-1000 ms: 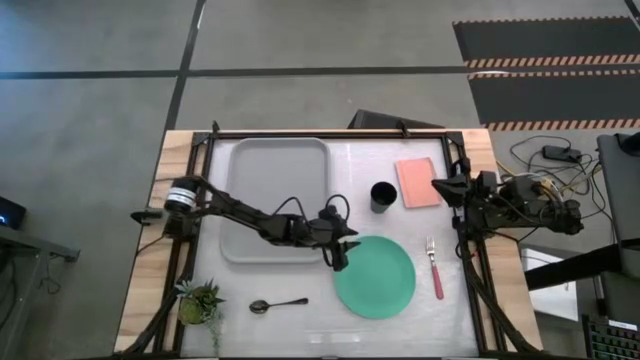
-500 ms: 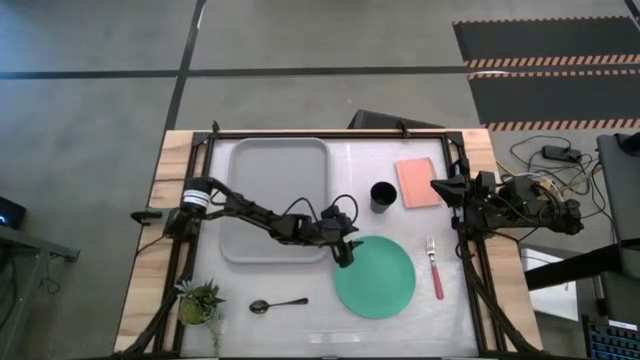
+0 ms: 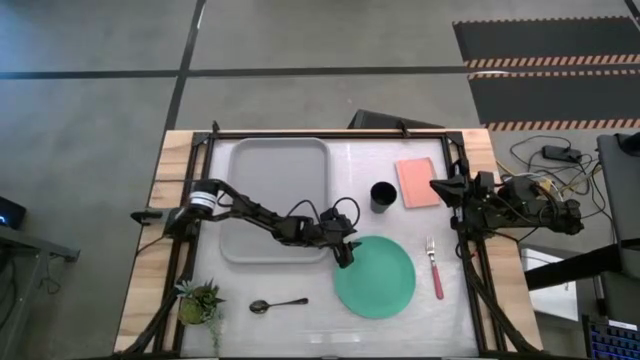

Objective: Pick and place plate/cup/fork/spoon on tray
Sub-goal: Put the light green plate on the gray serving tray

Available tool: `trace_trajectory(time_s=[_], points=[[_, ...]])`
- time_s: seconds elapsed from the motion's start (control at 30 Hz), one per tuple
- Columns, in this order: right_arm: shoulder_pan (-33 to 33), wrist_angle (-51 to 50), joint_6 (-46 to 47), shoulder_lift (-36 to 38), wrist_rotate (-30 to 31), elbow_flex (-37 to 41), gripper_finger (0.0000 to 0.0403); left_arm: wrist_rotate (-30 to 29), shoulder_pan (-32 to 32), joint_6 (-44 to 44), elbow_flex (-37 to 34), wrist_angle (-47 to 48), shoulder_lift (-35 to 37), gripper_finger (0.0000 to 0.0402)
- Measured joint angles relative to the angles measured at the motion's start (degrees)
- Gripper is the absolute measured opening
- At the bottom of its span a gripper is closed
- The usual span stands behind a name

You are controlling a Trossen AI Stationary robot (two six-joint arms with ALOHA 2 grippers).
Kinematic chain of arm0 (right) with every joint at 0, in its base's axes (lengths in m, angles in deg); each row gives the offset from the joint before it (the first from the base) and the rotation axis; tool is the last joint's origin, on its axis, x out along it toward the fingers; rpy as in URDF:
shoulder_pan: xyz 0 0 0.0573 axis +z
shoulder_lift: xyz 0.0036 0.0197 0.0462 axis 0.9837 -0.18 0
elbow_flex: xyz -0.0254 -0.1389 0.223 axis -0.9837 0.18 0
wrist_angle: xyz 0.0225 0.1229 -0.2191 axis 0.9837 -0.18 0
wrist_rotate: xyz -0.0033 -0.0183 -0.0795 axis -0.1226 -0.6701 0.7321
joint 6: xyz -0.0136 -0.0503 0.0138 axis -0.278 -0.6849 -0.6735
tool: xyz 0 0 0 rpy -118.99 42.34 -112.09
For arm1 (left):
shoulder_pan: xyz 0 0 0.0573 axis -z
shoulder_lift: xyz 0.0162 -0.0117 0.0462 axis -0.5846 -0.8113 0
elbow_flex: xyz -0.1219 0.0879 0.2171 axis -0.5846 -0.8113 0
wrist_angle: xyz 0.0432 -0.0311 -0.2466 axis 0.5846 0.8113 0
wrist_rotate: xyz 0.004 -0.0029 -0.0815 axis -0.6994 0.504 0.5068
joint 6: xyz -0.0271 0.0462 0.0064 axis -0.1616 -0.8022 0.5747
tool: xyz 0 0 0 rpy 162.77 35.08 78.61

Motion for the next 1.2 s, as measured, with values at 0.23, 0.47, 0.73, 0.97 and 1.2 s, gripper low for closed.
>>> trace_trajectory(time_s=[0.23, 0.47, 0.73, 0.97, 1.2], points=[[0.0, 0.0, -0.3, 0.0, 0.4, 0.0, 0.0009, 0.0, 0.0, -0.1, -0.3, -0.1, -0.1, 0.0189], [0.0, 0.0, -0.4, 0.0, 0.4, 0.0, 0.0009, 0.0, 0.1, 0.0, -0.4, -0.1, -0.1, 0.0189], [0.0, 0.1, -0.4, 0.0, 0.4, 0.0, 0.0009, 0.2, 0.1, 0.0, -0.6, -0.1, -0.3, 0.0172], [0.0, 0.1, -0.4, 0.0, 0.4, 0.0, 0.0009, 0.6, 0.1, 0.2, -0.6, 0.0, -0.3, 0.0137], [0.0, 0.1, -0.4, 0.0, 0.5, 0.0, 0.0009, 0.6, 0.1, 1.5, -0.8, -0.1, -0.3, 0.0112]])
